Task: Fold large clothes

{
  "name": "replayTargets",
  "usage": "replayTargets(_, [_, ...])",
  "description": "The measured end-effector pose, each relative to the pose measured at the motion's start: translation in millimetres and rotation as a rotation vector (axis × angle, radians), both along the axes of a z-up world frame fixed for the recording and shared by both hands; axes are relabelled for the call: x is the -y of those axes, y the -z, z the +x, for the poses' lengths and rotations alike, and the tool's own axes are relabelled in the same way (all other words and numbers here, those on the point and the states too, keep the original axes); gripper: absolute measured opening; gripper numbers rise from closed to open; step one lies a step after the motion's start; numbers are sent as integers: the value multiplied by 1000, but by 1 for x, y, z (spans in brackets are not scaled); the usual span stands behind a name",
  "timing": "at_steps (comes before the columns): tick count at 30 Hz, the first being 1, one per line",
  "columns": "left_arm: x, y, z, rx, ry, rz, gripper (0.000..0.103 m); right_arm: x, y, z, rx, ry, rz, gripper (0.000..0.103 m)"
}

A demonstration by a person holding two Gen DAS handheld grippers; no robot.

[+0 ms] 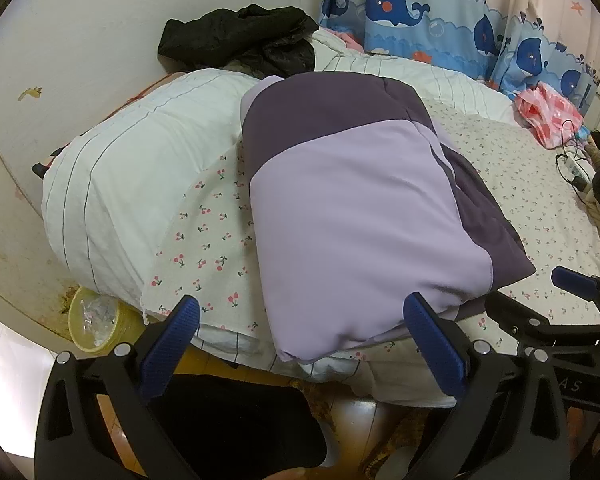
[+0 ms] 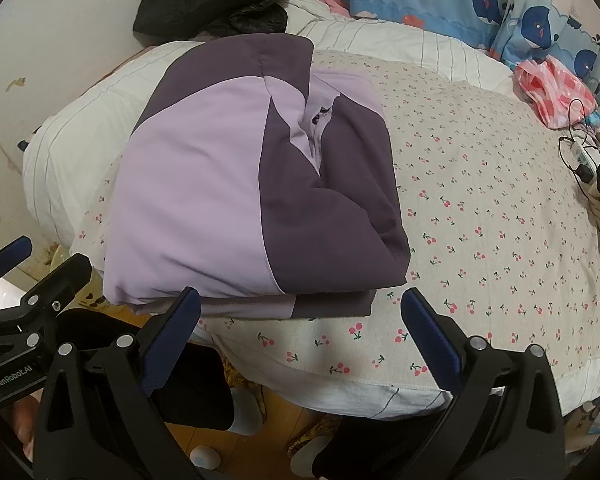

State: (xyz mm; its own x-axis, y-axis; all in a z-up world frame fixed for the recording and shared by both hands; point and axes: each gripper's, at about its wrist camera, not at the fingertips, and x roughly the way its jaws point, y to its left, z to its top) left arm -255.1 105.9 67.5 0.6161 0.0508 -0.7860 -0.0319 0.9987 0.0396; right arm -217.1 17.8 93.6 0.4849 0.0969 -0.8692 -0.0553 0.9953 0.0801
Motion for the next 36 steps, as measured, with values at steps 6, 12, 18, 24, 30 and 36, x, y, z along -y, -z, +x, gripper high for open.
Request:
replayTargets(6, [0,0,0,2,0,1,98,-1,0,0,-1,0,-1,97])
replayTargets(12, [1,0,-1,2,9,-10,98,-1,3,1,-6,-2,-1,97])
replayTargets(18, [0,-2,-2,16,9,-24,98,-1,3,0,-6,-2,-2,97])
replayTargets(24, [1,1,-1,-2,4,-24,98,-2,3,-1,2,-1,-24,97])
replayTargets(30, [-2,5,0,-12,-6,-15,98,-2,4,-1,3,0,-45,97])
replayTargets(36, [-4,12,2,-38,-33,10,98,-2,8,2,-7,-1,-56,97])
